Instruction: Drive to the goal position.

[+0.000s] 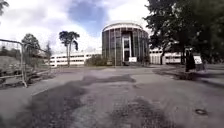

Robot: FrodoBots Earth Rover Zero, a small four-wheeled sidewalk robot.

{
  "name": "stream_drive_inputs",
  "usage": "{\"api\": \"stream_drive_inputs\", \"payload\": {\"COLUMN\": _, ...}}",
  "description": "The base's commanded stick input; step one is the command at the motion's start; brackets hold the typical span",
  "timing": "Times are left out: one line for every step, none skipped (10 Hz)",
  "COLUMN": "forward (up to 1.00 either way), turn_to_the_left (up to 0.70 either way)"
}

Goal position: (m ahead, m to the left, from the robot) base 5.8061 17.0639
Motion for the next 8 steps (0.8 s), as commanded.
{"api": "stream_drive_inputs", "payload": {"forward": 0.70, "turn_to_the_left": 0.14}}
{"api": "stream_drive_inputs", "payload": {"forward": 0.70, "turn_to_the_left": 0.14}}
{"api": "stream_drive_inputs", "payload": {"forward": 0.70, "turn_to_the_left": 0.14}}
{"api": "stream_drive_inputs", "payload": {"forward": 0.70, "turn_to_the_left": 0.14}}
{"api": "stream_drive_inputs", "payload": {"forward": 0.70, "turn_to_the_left": 0.14}}
{"api": "stream_drive_inputs", "payload": {"forward": 0.70, "turn_to_the_left": 0.14}}
{"api": "stream_drive_inputs", "payload": {"forward": 0.70, "turn_to_the_left": 0.07}}
{"api": "stream_drive_inputs", "payload": {"forward": 0.70, "turn_to_the_left": 0.01}}
